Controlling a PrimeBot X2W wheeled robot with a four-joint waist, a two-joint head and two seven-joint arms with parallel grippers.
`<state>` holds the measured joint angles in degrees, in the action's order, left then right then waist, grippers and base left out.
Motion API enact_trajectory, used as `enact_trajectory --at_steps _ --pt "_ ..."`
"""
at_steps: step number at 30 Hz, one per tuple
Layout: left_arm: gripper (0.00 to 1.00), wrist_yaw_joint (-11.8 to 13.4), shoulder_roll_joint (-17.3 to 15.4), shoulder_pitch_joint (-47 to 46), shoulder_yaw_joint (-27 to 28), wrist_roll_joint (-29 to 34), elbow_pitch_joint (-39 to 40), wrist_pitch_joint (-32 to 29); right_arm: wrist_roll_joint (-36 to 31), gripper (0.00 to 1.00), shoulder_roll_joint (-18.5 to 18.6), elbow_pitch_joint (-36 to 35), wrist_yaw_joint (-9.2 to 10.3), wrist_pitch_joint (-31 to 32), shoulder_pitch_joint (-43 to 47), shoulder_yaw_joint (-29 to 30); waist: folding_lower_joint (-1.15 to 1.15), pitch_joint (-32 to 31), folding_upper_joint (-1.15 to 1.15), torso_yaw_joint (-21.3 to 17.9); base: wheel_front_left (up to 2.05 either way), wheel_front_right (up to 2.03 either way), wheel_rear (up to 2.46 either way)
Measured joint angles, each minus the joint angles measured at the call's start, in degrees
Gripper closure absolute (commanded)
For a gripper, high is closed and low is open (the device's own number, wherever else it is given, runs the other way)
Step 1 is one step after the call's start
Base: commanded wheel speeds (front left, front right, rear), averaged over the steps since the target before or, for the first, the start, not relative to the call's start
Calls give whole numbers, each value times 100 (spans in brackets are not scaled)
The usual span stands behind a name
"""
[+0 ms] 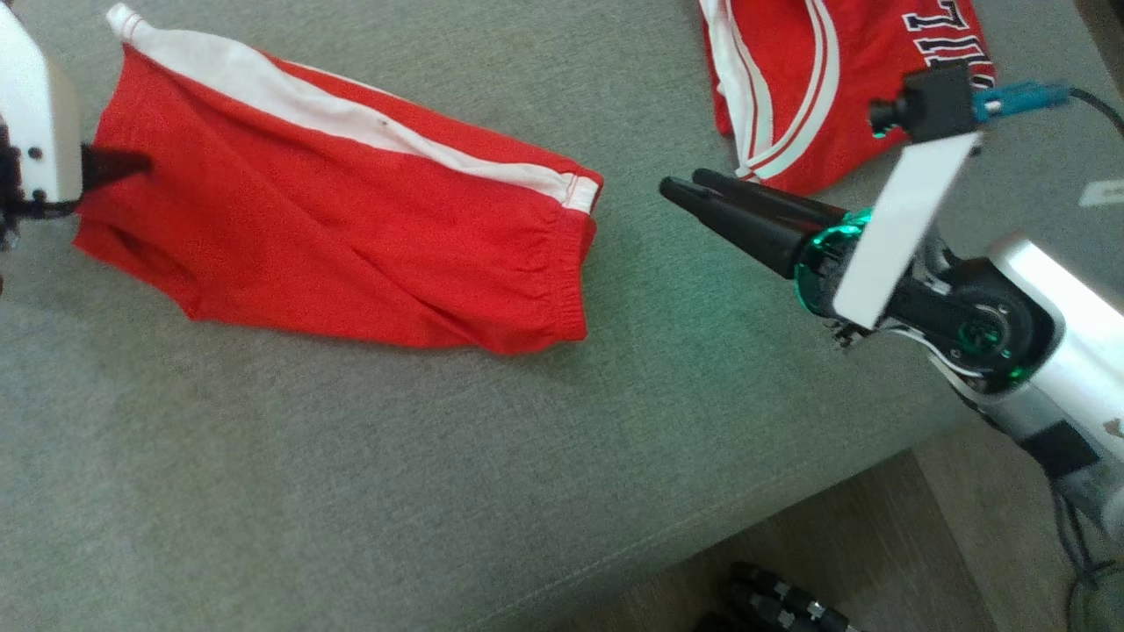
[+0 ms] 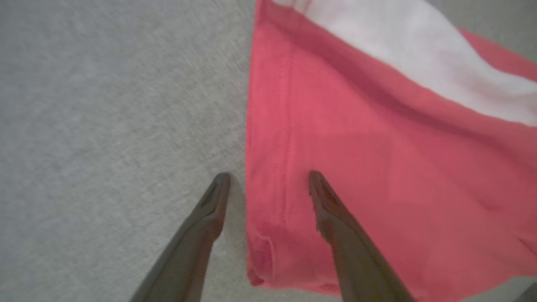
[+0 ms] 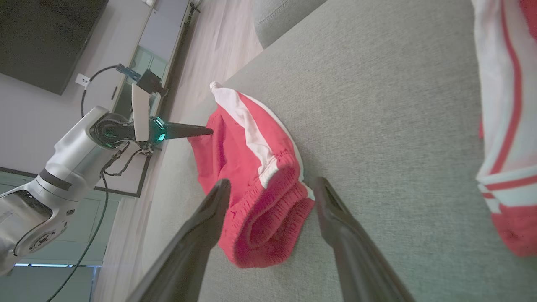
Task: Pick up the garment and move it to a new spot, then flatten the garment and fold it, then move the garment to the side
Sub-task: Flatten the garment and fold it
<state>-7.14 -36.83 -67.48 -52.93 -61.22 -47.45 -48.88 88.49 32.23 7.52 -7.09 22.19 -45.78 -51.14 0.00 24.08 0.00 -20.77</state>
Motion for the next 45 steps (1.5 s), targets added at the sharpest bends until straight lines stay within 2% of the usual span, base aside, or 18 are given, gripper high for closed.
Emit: enact_trajectory --at_steps 4,10,14,17,22,24,25,26,27,37,45 --pt "0 0 -90 82 -37 -419 288 -616 25 0 185 -110 0 -126 203 100 0 -39 0 -57 0 0 0" --pt "0 21 -283 171 -190 -520 537 -1012 74 0 292 -171 0 -163 424 130 0 -35 0 -89 0 0 0" --pt "0 213 -349 92 -216 -211 642 -820 76 0 287 -211 0 -171 419 140 0 75 0 -108 0 0 0" --pt "0 219 -350 8 -233 -145 635 -798 63 0 274 -208 0 -179 411 136 0 149 0 -129 0 0 0" --pt "0 218 -342 -13 -174 -382 626 -933 16 0 260 -169 0 -179 411 120 0 176 0 -121 0 0 0" --pt "9 213 -334 -12 -194 -392 628 -1014 16 0 255 -133 0 -178 411 119 0 153 0 -105 0 0 0" --pt "50 210 -326 -4 -209 -392 627 -1062 16 0 254 -112 0 -177 411 115 0 131 0 -98 0 0 0" --pt "78 209 -318 14 -221 -392 627 -1100 15 0 254 -93 0 -177 411 115 0 109 0 -90 0 0 0" --pt "100 209 -308 39 -226 -392 628 -1102 15 0 254 -87 0 -177 411 115 0 86 0 -82 0 0 0" --pt "100 241 -202 343 -364 -400 627 -926 -41 0 243 30 0 -176 415 102 0 -206 0 98 0 0 0" --pt "100 151 -178 910 -404 -634 742 -953 -15 0 247 192 0 -151 629 35 0 -843 0 365 0 0 0"
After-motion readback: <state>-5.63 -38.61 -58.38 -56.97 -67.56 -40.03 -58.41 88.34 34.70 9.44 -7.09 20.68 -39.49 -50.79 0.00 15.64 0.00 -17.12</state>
